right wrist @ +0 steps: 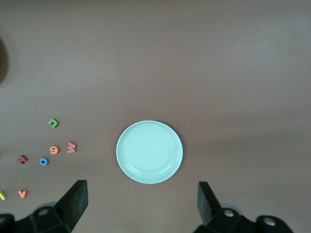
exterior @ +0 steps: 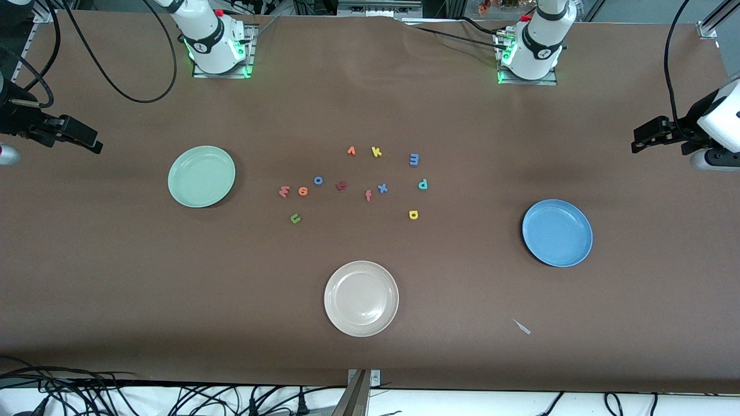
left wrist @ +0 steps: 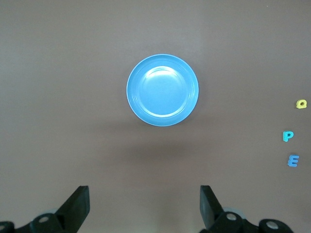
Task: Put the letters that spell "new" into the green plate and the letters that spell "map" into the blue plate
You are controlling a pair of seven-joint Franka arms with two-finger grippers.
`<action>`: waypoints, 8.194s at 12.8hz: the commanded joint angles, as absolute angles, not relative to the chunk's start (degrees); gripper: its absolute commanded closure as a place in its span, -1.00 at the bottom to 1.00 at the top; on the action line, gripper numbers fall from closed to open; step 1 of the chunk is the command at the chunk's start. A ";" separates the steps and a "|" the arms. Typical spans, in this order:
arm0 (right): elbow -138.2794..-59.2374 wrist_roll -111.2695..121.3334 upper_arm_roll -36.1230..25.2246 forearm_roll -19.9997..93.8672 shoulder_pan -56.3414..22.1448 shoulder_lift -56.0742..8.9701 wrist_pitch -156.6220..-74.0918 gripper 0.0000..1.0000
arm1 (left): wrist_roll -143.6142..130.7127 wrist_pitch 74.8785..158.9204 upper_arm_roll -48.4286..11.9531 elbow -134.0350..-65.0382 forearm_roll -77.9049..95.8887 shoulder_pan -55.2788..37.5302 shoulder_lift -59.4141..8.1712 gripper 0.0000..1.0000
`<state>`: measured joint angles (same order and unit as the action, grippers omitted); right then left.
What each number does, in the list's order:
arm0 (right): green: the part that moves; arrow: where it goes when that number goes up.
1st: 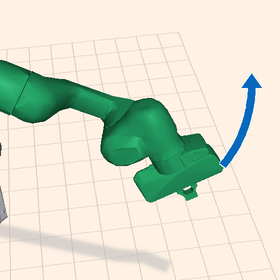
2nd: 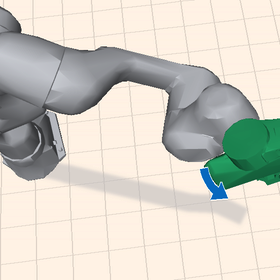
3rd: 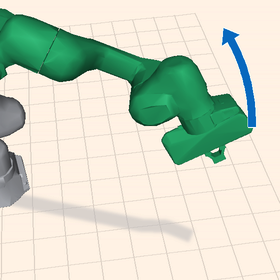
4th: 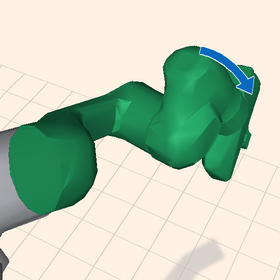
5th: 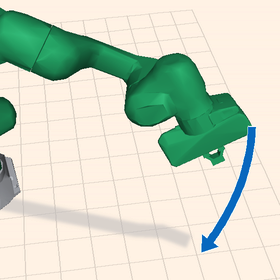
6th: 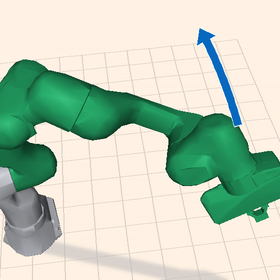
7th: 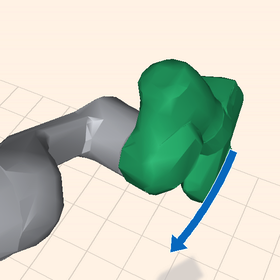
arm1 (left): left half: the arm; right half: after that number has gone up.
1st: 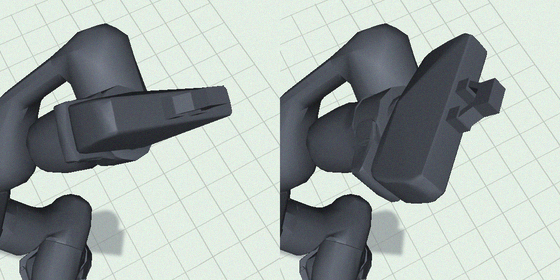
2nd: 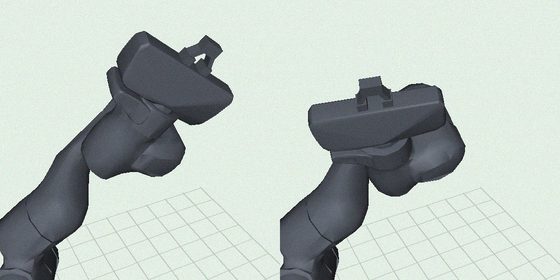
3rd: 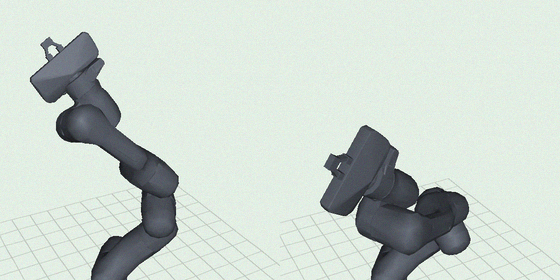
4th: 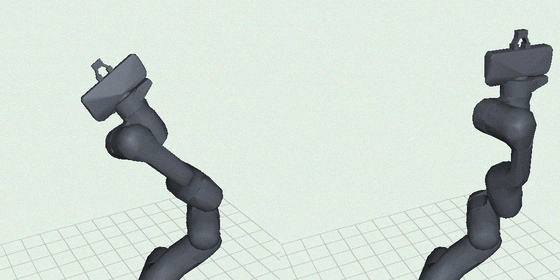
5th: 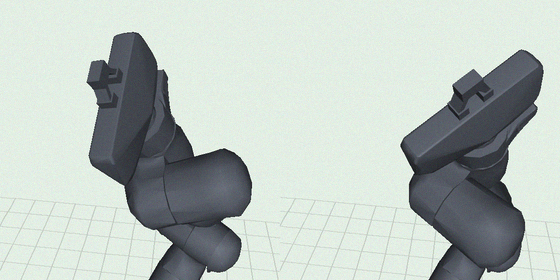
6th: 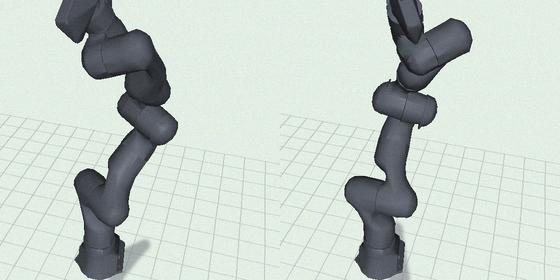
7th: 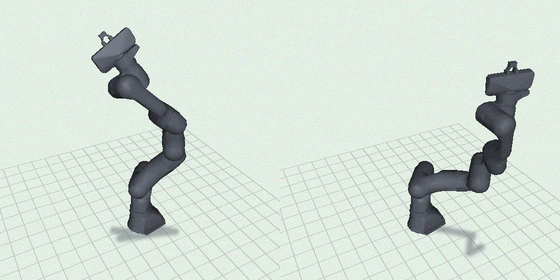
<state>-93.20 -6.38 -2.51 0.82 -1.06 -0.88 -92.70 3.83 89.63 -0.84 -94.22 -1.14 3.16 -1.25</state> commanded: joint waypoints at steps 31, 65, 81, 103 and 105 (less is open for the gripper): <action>-93.43 -5.54 -2.46 1.14 -0.97 -0.26 -92.11 -1.00 | 4.04 90.26 -0.88 -94.92 -0.09 3.60 -0.62 -1.00; -99.05 -67.03 -2.72 0.62 -26.10 -34.79 -132.36 -0.84 | -15.88 104.48 -25.11 -107.64 6.07 1.58 -5.01 -1.00; -107.93 -82.00 -2.29 1.23 -30.94 -35.86 -147.30 -0.05 | -53.88 142.28 -36.21 -121.73 -22.59 -7.47 -31.19 -0.93; -144.23 -31.47 -20.74 1.41 -30.15 -9.33 -151.70 -0.99 | -26.33 108.93 -42.63 -106.80 -20.83 11.93 -32.61 1.00; -140.21 -32.77 -20.13 1.67 -30.41 -8.96 -146.72 -0.98 | -16.40 107.23 -42.63 -106.00 -20.92 17.99 -32.61 1.00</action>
<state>-143.10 -32.59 -20.27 0.85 -29.92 -10.74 -151.06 -24.80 109.34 -41.57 -106.55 -22.39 13.05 -32.74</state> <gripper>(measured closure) 0.260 0.727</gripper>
